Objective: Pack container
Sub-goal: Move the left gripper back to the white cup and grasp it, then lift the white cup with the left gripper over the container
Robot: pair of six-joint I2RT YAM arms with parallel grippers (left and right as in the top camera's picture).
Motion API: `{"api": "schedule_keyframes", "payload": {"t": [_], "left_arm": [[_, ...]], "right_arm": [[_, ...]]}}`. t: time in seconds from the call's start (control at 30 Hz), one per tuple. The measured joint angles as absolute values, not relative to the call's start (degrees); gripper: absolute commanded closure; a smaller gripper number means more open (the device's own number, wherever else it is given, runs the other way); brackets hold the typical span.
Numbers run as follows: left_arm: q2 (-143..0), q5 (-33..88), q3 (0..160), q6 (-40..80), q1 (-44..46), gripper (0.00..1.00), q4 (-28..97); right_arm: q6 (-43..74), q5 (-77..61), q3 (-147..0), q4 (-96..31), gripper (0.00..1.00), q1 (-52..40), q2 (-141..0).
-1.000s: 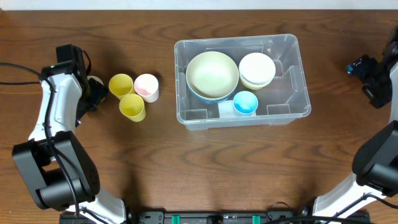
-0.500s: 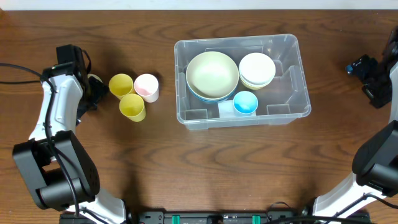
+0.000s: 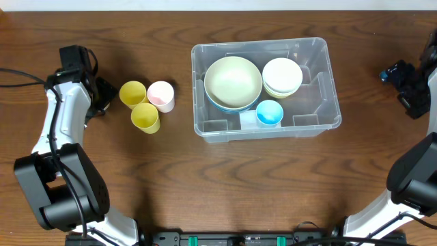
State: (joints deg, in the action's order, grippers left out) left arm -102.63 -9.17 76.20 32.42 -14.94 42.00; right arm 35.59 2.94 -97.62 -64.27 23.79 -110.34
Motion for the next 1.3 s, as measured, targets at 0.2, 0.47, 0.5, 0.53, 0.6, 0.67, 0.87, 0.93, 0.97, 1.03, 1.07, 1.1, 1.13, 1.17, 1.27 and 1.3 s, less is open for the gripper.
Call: {"api": "schedule_keyframes", "payload": {"t": [0.2,0.47,0.5,0.53,0.6,0.67,0.87,0.93,0.97,1.03,1.07,1.1,1.13,1.17,1.27,1.3], "left_arm": [[-102.63,-9.15,76.2,31.44,-17.26,0.01,39.97],[-102.63,-8.01,76.2,30.96,-26.41,0.0,39.46],[-102.65,-7.38,76.2,30.59,-27.29,0.0,39.22],[-102.65,-6.57,76.2,30.09,-27.99,0.0,38.89],[-102.63,-5.19,76.2,29.5,-28.6,0.0,38.39],[-102.63,-4.19,76.2,28.8,-28.51,0.02,38.26],[-102.63,-2.83,76.2,26.52,-27.14,0.04,37.21],[-102.63,-2.7,76.2,25.52,-26.5,0.04,36.77],[-102.63,-2.52,76.2,25.08,-26.28,0.04,36.51],[-102.65,-2.31,76.2,23.86,-25.71,0.04,35.66],[-102.63,-2.24,76.2,23.38,-25.39,0.04,35.55],[-102.63,-2.15,76.2,22.81,-25.1,0.04,35.55],[-102.63,-2.07,76.2,22.37,-24.82,0.04,35.55],[-102.63,-2.04,76.2,21.93,-24.49,0.04,35.55],[-102.65,-1.89,76.2,20.62,-23.42,0.04,35.55],[-102.65,-1.87,76.2,20.51,-23.33,0.04,35.55]], "right_arm": [[35.59,2.94,-97.62,-64.25,0.01,23.79,-110.34],[35.59,2.94,-97.65,-64.25,0.01,23.79,-110.34],[35.59,2.94,-97.62,-64.25,0.01,23.79,-110.34],[35.59,2.94,-97.62,-64.25,0.01,23.79,-110.34],[35.59,2.94,-97.62,-64.25,0.01,23.79,-110.34],[35.59,2.94,-97.62,-64.25,0.01,23.79,-110.34],[35.59,2.94,-97.62,-64.25,0.01,23.79,-110.34],[35.59,2.94,-97.62,-64.25,0.01,23.79,-110.34],[35.59,2.94,-97.62,-64.25,0.01,23.79,-110.34],[35.59,2.94,-97.62,-64.25,0.01,23.79,-110.34],[35.59,2.94,-97.65,-64.25,0.01,23.79,-110.34],[35.59,2.94,-97.62,-64.25,0.01,23.79,-110.34],[35.59,2.94,-97.62,-64.25,0.01,23.79,-110.34],[35.59,2.94,-97.62,-64.25,0.01,23.79,-110.34],[35.59,2.94,-97.62,-64.25,0.01,23.79,-110.34],[35.59,2.94,-97.62,-64.25,0.01,23.79,-110.34]]}}
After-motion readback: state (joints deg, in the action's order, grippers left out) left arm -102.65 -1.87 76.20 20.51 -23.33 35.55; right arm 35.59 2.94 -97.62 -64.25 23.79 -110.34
